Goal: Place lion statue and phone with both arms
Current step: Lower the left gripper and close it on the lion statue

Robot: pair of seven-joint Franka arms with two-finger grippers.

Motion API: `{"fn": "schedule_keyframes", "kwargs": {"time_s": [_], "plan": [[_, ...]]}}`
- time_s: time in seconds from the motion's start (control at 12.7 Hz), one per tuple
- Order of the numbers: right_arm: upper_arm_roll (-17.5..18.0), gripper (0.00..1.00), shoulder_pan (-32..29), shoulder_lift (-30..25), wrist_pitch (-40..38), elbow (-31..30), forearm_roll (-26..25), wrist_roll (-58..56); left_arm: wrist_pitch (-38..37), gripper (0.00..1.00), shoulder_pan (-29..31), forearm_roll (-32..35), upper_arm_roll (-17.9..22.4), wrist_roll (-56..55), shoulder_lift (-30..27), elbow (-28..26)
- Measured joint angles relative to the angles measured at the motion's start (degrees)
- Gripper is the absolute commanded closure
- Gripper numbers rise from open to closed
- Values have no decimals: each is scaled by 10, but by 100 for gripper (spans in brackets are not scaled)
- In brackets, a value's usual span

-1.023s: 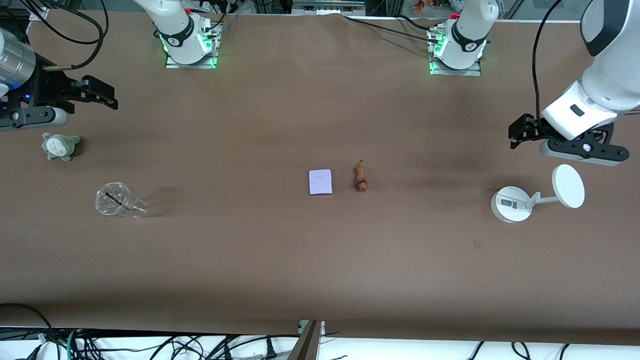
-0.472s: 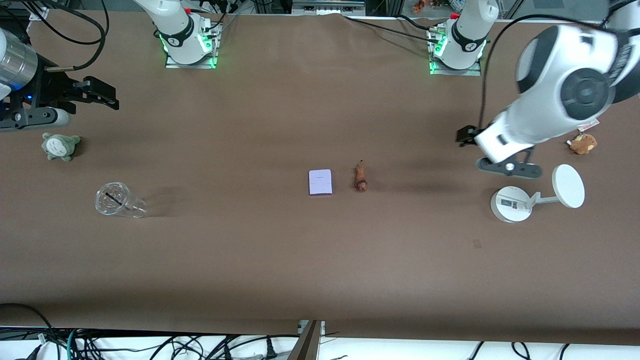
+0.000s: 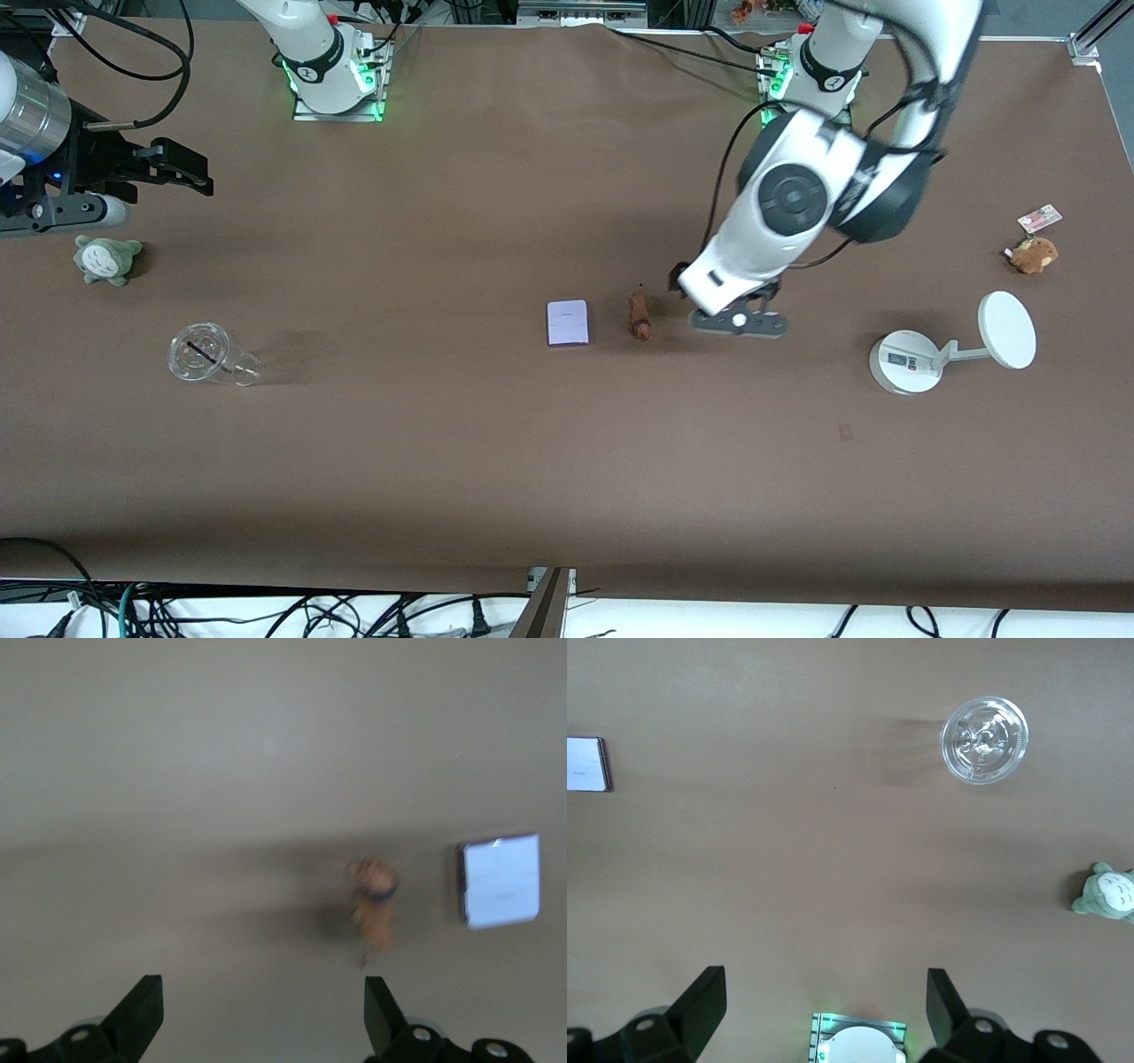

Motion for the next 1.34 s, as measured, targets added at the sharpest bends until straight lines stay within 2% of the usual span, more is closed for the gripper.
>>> {"fn": "schedule_keyframes", "kwargs": {"time_s": [0.24, 0.71, 0.87, 0.94, 1.18, 1.34], "plan": [[0, 0, 0, 0, 0, 0, 0, 0, 91, 0, -20, 0, 0, -5, 63, 0], [0, 0, 0, 1, -1, -2, 0, 0, 168, 0, -53, 0, 0, -15, 138, 0], [0, 0, 0, 1, -1, -3, 0, 0, 172, 46, -57, 0, 0, -19, 148, 0], [0, 0, 0, 1, -1, -3, 0, 0, 173, 61, -57, 0, 0, -19, 151, 0], [0, 0, 0, 2, -1, -4, 0, 0, 173, 85, -58, 0, 0, -25, 154, 0], [0, 0, 0, 3, -1, -4, 0, 0, 173, 85, -59, 0, 1, -30, 153, 2]]}}
